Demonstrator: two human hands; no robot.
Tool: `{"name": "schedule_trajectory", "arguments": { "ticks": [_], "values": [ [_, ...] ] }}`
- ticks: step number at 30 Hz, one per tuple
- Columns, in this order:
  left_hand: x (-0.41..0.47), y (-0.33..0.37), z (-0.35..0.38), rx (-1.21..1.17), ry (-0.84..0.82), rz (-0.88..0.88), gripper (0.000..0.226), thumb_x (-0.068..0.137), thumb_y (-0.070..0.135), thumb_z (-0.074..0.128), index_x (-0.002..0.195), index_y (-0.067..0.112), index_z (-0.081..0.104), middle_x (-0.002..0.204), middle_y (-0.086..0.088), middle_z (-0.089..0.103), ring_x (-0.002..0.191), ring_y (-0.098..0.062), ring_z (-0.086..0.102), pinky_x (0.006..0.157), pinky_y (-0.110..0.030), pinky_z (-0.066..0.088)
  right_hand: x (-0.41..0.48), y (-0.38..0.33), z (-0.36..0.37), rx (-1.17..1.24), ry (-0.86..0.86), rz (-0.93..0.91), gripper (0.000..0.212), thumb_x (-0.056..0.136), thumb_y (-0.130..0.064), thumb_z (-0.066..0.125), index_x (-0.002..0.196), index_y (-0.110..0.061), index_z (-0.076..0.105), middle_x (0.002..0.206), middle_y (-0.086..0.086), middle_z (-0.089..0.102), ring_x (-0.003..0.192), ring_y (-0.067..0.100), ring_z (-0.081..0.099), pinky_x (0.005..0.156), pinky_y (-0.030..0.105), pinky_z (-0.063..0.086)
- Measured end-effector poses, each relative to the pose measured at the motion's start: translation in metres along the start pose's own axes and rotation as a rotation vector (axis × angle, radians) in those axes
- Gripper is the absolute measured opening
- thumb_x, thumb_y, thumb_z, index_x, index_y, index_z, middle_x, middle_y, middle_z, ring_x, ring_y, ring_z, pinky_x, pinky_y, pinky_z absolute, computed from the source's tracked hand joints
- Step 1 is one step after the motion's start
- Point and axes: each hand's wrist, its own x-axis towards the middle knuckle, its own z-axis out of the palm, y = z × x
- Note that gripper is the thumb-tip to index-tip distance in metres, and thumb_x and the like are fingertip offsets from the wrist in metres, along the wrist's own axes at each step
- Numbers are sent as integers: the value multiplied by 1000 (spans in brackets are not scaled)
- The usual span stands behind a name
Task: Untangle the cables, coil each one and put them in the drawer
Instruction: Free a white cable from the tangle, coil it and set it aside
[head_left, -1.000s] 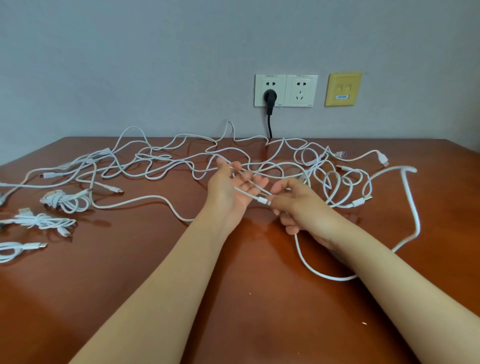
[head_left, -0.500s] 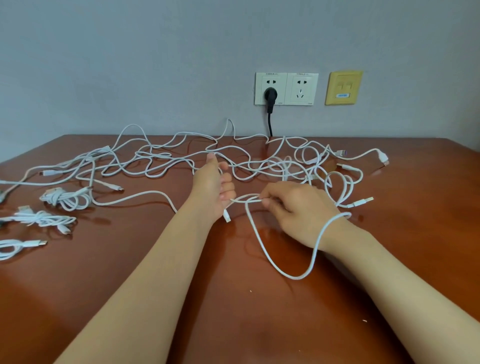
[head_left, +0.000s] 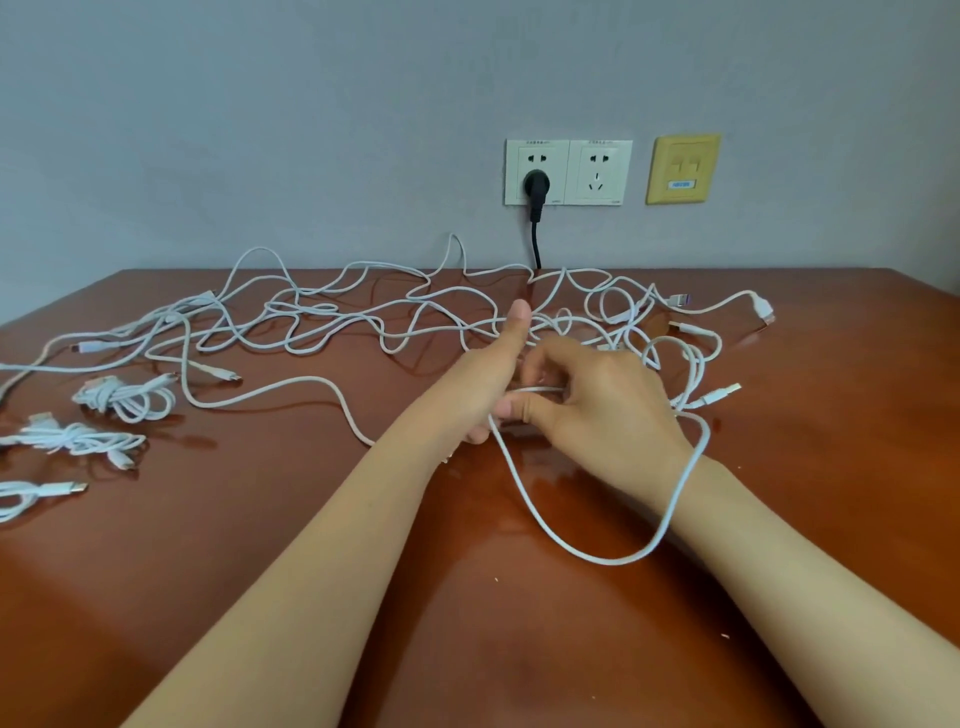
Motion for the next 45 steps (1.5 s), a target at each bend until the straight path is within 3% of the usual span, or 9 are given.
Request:
{"name": "schedule_trajectory", "arguments": {
  "ticks": [3,8,12,21,25,28,31,37,45],
  "values": [
    [-4,0,3,113,-233,28,74,77,83,19,82,21,58,60,-6,50,36,-12,30,39,-14,22,1,3,-4,-100,61,126,39,71,-50,68,82,-25,40,67,-9,51,73,17,42,64,30,28],
    [-10,-3,0,4,-491,2,50,79,62,45,75,13,56,43,5,37,29,-3,19,32,-11,13,5,15,-6,38,-81,84,29,71,-18,66,66,-26,40,56,-9,50,58,12,47,56,28,36],
    [-11,-4,-11,-13,-570,16,44,68,53,55,80,11,62,44,8,26,30,0,18,32,-13,10,9,17,-11,216,-176,22,31,69,9,52,71,-22,50,51,-5,57,50,4,53,51,10,38],
    [-5,-1,-23,-354,-653,-116,31,73,42,50,50,23,58,40,7,29,24,-1,20,30,-13,8,10,28,-16,82,-168,-93,18,82,-12,64,81,-27,53,56,-12,54,57,1,50,57,15,36],
    [-3,-2,-23,-389,-609,-180,47,73,62,44,53,21,55,39,6,30,23,-2,21,31,-12,8,11,27,-14,107,-147,-70,15,85,-14,64,81,-27,57,58,-12,56,58,-2,51,59,14,37],
    [-4,-2,-22,-311,-598,-179,61,64,76,37,78,18,49,40,7,29,24,-2,19,32,-11,8,10,28,-17,16,-70,-50,3,85,-26,65,82,-24,63,59,-10,57,64,2,56,62,23,38],
    [-5,-3,-18,-175,-605,-148,80,71,79,22,89,12,62,44,7,28,27,-1,17,34,-14,7,7,26,-19,-226,53,-31,28,86,-46,57,102,-26,66,75,-5,64,88,21,61,67,29,35],
    [-12,-2,-10,-162,-527,35,37,97,41,36,74,14,46,44,9,26,29,0,16,32,-15,11,8,30,-13,-259,86,18,28,91,-43,53,98,-21,68,82,4,67,91,28,60,66,28,29],
    [-4,-4,-10,-493,-194,102,36,101,36,31,79,14,48,42,8,31,28,-3,18,32,-15,13,12,35,-17,-170,77,176,19,94,-28,45,96,-24,64,76,-1,58,89,28,55,65,29,30]
  ]
}}
